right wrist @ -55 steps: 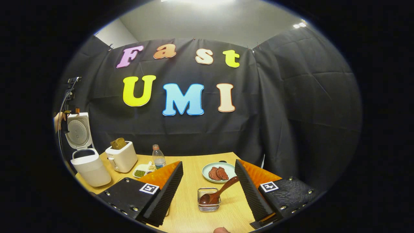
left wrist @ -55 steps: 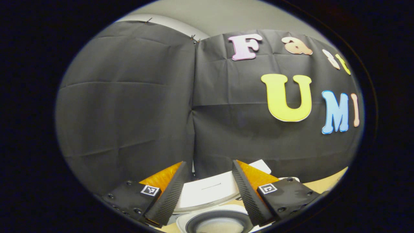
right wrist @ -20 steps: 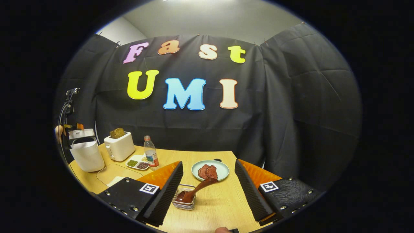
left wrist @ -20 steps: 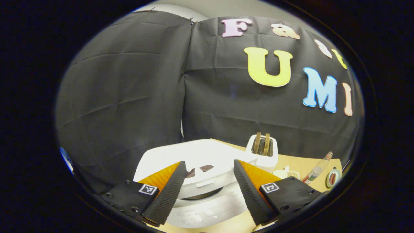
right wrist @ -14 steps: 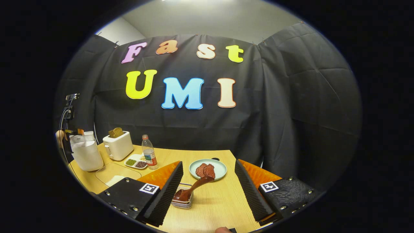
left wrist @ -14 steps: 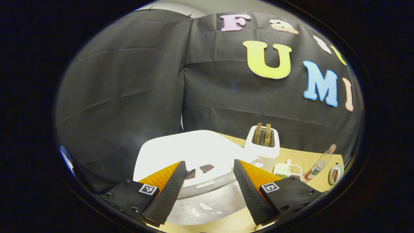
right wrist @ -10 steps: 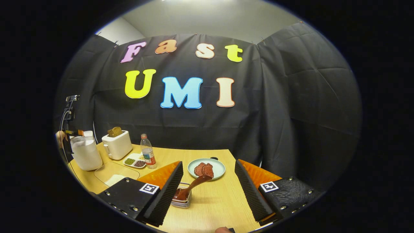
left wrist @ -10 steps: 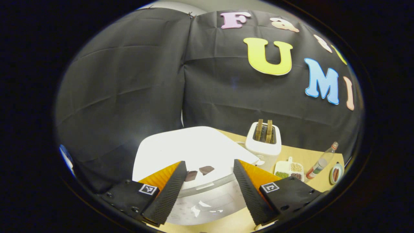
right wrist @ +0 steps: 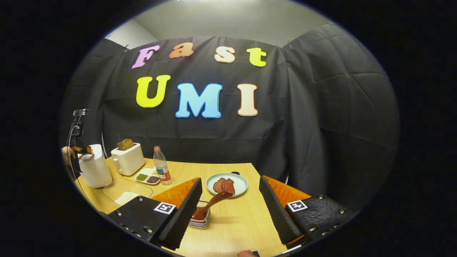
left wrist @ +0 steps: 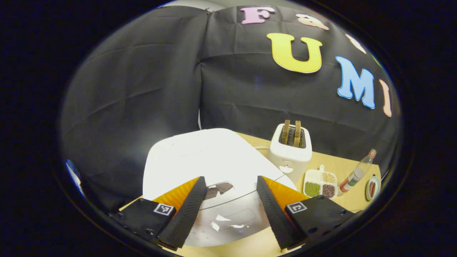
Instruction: Close the left gripper, press the button to open the rice cooker; take a wooden spoon from the chopstick holder with the right hand, scoop a spoonful of rice and pour it into the rice cooker, then put the wooden spoon back into the chopstick holder.
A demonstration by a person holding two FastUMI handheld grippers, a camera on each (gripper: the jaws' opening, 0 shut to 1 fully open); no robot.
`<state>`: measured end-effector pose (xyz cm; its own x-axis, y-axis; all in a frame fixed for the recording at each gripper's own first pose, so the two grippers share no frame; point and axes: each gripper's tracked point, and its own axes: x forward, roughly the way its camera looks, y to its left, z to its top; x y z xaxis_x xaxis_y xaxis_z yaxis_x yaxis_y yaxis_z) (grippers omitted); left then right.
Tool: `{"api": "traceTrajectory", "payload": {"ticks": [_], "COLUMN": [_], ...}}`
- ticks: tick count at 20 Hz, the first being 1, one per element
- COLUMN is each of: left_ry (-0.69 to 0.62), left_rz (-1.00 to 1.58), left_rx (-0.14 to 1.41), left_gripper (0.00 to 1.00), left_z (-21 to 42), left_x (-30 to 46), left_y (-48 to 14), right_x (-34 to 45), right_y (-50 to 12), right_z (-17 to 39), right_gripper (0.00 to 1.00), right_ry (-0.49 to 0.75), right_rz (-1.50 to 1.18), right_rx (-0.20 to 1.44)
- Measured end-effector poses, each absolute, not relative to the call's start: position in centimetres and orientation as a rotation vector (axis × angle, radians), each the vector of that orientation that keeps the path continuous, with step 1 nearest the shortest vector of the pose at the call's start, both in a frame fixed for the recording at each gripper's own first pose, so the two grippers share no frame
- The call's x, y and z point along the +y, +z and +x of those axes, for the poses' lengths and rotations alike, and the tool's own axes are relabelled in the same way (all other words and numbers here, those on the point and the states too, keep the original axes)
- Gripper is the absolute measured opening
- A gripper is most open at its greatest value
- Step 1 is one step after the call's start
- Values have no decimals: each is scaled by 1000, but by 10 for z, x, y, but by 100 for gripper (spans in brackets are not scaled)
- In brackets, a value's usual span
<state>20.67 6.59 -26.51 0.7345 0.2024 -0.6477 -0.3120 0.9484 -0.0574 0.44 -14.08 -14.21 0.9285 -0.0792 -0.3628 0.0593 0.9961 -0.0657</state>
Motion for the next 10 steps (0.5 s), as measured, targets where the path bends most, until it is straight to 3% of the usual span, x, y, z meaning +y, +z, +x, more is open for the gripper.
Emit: {"api": "traceTrajectory", "payload": {"ticks": [3,4,10], "left_ry": [289,275,260], "left_rz": [-268,-249,-140], "left_rx": [693,696,633], "left_gripper": [97,93,92], "left_z": [207,206,207], "left_x": [68,67,73], "left_y": [-261,-263,-244], "right_x": [-136,-134,-119], "right_y": [-144,-145,-136], "right_z": [5,5,11], "right_gripper": [98,98,98], "right_ry": [-68,-65,-35], "right_rz": [-46,-46,-57], "right_rx": [376,377,355]}}
